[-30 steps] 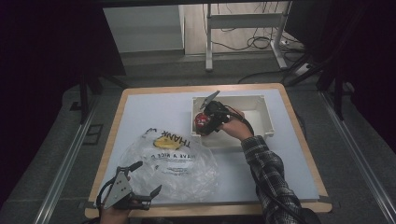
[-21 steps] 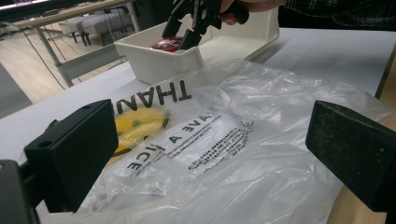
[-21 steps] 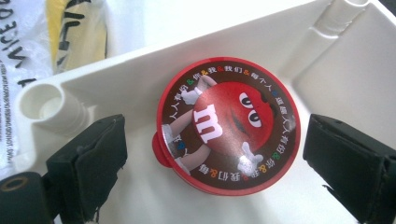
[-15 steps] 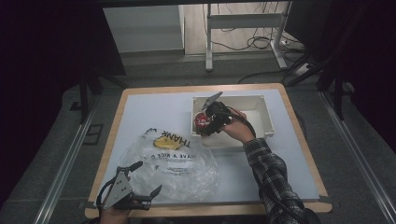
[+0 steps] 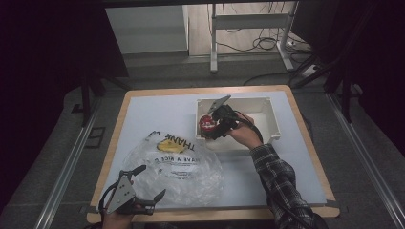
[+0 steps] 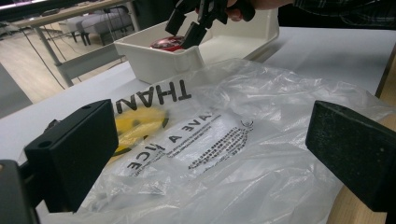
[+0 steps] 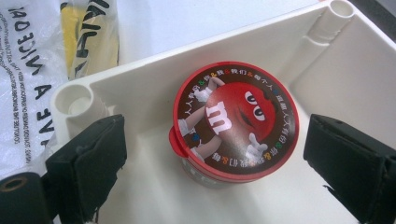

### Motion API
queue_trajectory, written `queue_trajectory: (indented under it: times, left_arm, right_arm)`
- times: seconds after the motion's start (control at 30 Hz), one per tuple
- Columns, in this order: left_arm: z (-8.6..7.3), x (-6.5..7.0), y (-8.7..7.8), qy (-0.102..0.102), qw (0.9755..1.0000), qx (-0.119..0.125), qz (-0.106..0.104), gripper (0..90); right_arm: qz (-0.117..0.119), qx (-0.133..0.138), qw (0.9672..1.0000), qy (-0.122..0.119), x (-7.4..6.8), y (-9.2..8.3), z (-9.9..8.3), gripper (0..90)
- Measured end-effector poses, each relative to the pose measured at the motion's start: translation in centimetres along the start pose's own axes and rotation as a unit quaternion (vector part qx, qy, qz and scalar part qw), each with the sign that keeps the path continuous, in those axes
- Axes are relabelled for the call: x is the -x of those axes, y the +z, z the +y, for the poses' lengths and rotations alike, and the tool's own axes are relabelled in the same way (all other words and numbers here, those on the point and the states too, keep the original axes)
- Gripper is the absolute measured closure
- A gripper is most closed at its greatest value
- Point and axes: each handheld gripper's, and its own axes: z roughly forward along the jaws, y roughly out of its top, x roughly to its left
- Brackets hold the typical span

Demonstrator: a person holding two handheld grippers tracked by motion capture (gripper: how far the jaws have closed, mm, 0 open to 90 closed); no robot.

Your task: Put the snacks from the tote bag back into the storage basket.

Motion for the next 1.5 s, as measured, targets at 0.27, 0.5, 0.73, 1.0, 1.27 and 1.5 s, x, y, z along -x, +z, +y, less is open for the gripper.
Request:
queue_trajectory:
  times: [0.27,0.5,0.73,1.0,1.27,1.5]
  left_arm:
    - [0.0,0.0,0.0,0.0,1.0,-0.001,0.0,2.4]
    - [0.0,0.1,0.1,0.003,1.0,-0.004,-0.001,2.5]
    - [0.0,0.1,0.1,0.004,1.0,-0.004,0.001,2.5]
    - [0.0,0.1,0.0,0.002,1.0,-0.001,0.001,2.4]
    - [0.0,0.1,0.0,0.001,1.0,-0.001,0.001,2.4]
    - [0.0,0.1,0.0,0.001,1.0,0.001,0.001,2.4]
  right_arm:
    - [-0.004,0.009,0.9999,0.002,-0.1,-0.5,-0.4,6.3]
    - [-0.003,0.023,0.9997,0.007,-0.2,-1.1,-1.2,6.2]
    - [0.001,0.034,0.9994,0.007,-0.4,-1.3,-1.6,5.7]
    - [0.002,0.042,0.9991,0.006,-0.9,-1.6,-1.8,5.7]
    - [0.004,0.049,0.9988,0.005,-1.1,-2.2,-1.8,5.7]
    - [0.005,0.055,0.9985,0.006,-1.3,-2.6,-1.9,5.7]
